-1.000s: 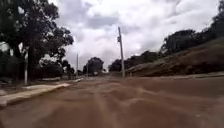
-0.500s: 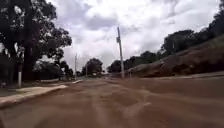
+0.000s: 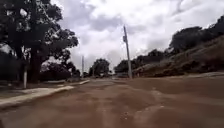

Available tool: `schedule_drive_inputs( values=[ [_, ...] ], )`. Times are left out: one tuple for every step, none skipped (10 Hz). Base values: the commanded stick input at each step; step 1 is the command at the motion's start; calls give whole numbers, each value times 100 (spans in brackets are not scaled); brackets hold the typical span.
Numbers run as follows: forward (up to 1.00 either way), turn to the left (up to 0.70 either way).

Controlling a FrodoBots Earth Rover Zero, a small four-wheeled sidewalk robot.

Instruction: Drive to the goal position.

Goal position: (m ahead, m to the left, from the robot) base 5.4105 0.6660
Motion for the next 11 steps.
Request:
schedule_drive_inputs(
  values=[
    [70,0],
    [70,0],
    [70,0],
    [70,0],
    [70,0],
    [70,0],
    [70,0],
    [70,0],
    [70,0],
    [70,0],
    [70,0]
  ],
)
